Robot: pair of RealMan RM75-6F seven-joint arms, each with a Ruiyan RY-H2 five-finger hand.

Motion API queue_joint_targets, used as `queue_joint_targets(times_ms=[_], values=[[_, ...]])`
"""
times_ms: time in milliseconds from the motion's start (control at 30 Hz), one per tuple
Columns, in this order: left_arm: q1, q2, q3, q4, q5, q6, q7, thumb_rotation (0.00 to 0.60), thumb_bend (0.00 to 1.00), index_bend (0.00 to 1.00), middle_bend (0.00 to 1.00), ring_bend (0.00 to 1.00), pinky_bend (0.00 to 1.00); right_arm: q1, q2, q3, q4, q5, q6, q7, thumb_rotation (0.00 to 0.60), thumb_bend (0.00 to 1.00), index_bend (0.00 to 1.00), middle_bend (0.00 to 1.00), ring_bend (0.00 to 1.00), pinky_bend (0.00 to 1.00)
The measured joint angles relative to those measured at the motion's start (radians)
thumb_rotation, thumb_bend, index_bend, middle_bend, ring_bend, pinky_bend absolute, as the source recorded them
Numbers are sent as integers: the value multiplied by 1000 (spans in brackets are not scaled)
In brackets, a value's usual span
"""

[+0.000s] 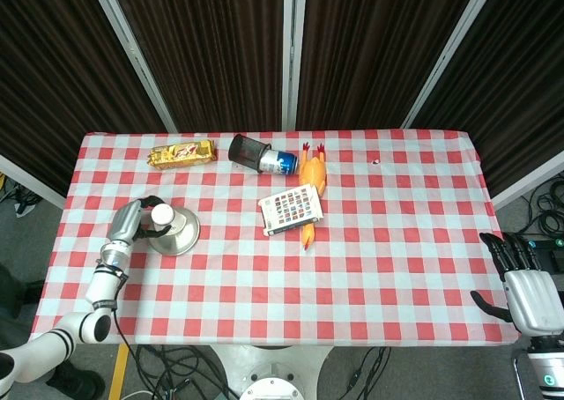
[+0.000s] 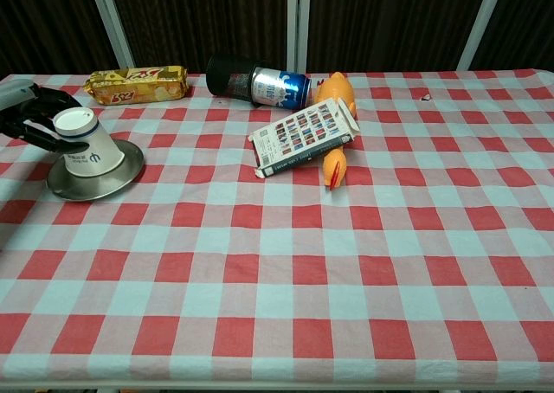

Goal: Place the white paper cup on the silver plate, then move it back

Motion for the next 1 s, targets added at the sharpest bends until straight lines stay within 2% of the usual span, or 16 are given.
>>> queue_joint_targets(times_ms=[300,633,1000], values=[[21,40,57,-140,105,46,-36,598,262,441,420,279,250,6,1,0,3,7,-9,4,600,127,41,98,0,0],[1,13,-5,-19,-5,-7,9,597,263,441,420,279,250,5,-1,-2,8,3,-3,12,600,127,41,100,0,0],[20,78,65,-197,128,40,-29,592,261,441,420,278,249,6,3,-2,2,6,-5,5,600,127,41,102,0,0]])
